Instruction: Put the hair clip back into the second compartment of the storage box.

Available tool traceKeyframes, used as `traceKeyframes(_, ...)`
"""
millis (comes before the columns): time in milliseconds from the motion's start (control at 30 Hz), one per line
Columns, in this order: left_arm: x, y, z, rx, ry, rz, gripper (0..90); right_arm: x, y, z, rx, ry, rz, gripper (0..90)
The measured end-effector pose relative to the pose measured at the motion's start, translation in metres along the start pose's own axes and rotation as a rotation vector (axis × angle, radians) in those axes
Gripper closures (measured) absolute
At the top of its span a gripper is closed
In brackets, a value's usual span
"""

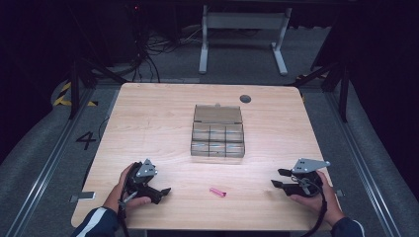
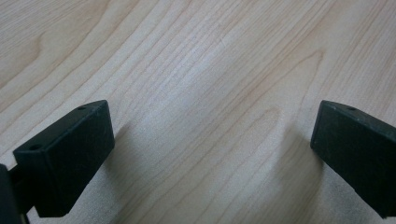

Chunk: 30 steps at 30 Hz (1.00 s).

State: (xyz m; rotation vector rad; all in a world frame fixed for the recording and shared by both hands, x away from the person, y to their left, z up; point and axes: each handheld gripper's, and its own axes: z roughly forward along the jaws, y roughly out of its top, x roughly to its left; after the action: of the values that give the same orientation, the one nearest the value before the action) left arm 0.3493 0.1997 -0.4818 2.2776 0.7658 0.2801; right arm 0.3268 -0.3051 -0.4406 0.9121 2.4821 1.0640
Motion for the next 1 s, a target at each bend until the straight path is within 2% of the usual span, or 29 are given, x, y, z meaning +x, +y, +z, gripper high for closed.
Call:
traceKeyframes(367,0.0,0.0,0.0,0.0,0.0,0.0,0.1,0.04,0.032,0.032,-0.027,0.121,-0.095,52.4)
traceKeyframes(700,0.0,0.0,0.0,0.002,-0.003,0.001,0.1,0.078,0.054,0.06,-0.033,0.23,-0.178,52.8)
traceKeyframes(867,0.0,0.0,0.0,0.002,-0.002,0.001,0.1,0.09,0.058,0.071,-0.036,0.268,-0.192,54.9)
traceKeyframes(1000,0.0,0.0,0.0,0.001,0.0,-0.003,0.2,0.095,0.061,0.076,-0.039,0.281,-0.211,57.0)
